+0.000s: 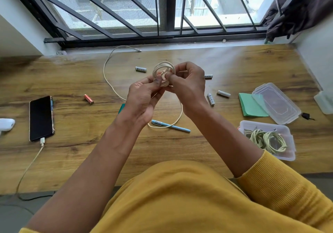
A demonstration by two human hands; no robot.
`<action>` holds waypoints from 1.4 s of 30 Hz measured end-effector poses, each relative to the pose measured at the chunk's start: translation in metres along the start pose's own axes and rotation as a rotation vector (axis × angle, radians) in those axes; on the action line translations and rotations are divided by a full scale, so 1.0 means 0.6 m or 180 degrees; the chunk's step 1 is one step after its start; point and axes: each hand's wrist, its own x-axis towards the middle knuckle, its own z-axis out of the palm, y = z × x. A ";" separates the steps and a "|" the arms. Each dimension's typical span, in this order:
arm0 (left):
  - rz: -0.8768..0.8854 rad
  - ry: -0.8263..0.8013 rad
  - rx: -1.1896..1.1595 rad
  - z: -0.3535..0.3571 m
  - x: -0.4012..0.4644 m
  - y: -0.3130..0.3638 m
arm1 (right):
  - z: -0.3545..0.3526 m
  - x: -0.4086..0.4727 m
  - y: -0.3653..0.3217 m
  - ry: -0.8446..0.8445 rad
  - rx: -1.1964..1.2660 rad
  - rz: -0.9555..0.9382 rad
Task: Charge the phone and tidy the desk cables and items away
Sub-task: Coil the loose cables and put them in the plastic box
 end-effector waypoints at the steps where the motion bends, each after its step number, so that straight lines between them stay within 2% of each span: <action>1: -0.0015 -0.0051 -0.0023 -0.001 0.000 0.001 | -0.002 0.000 -0.003 -0.0044 0.0103 0.0083; 6: -0.0018 -0.0321 0.0012 -0.005 0.001 0.003 | -0.005 0.002 -0.013 -0.0137 0.0375 0.0370; 13: 0.0232 -0.0812 0.0545 -0.027 -0.002 0.002 | -0.018 -0.004 -0.022 -0.0609 0.0498 0.0725; 19: 0.0593 -0.1005 0.1123 -0.041 0.007 0.009 | -0.027 -0.006 -0.038 -0.0852 0.0590 0.0971; 28: 0.1247 -0.0819 0.2192 -0.044 0.014 0.019 | -0.030 -0.003 -0.029 -0.0898 0.0572 0.1292; 33: 0.1137 -0.1063 0.2415 -0.051 0.028 0.027 | -0.039 0.008 -0.030 -0.1181 0.0773 0.1530; 42: 0.0948 -0.1561 0.2314 -0.064 0.032 0.040 | -0.050 0.021 -0.030 -0.1614 0.0878 0.1777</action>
